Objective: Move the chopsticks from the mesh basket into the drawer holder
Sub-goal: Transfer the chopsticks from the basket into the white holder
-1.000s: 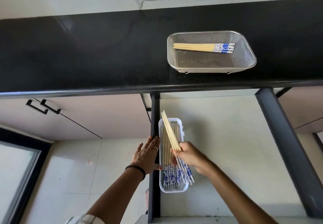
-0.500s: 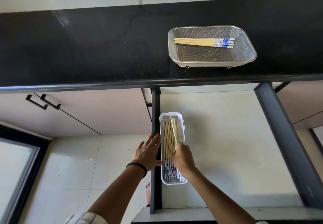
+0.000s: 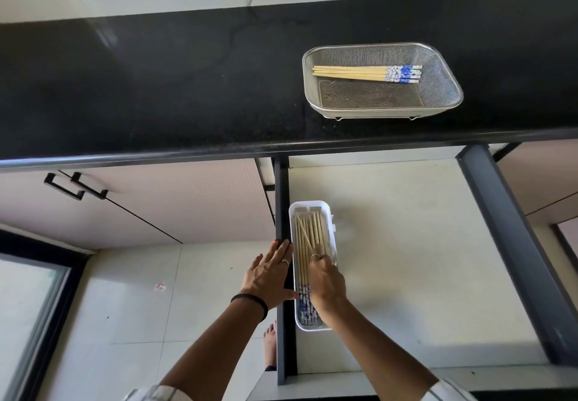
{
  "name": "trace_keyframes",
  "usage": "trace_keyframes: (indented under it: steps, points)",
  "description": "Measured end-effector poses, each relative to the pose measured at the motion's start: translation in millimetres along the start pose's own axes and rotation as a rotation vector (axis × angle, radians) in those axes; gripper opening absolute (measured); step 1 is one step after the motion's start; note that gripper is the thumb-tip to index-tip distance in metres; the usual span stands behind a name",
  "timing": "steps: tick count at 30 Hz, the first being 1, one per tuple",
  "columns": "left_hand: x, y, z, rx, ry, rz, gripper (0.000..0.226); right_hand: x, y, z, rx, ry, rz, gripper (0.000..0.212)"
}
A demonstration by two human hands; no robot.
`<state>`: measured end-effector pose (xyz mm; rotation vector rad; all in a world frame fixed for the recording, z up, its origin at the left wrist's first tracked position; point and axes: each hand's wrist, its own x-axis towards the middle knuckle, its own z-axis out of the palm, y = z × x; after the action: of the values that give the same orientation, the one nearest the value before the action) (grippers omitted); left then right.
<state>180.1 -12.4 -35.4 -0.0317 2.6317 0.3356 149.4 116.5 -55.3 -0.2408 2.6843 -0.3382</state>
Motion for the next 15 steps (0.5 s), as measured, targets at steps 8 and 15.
trace_keyframes:
  steps: [8,15]
  points:
    - [-2.8,-2.8,-0.9,-0.007,-0.005,0.027,0.105,-4.4,1.7,2.0,0.129,-0.042,0.076,0.042]
    - [-3.2,-4.5,-2.4,0.009,-0.014,0.041,0.105,-5.8,-0.2,2.6,0.13,-0.04,0.121,0.044]
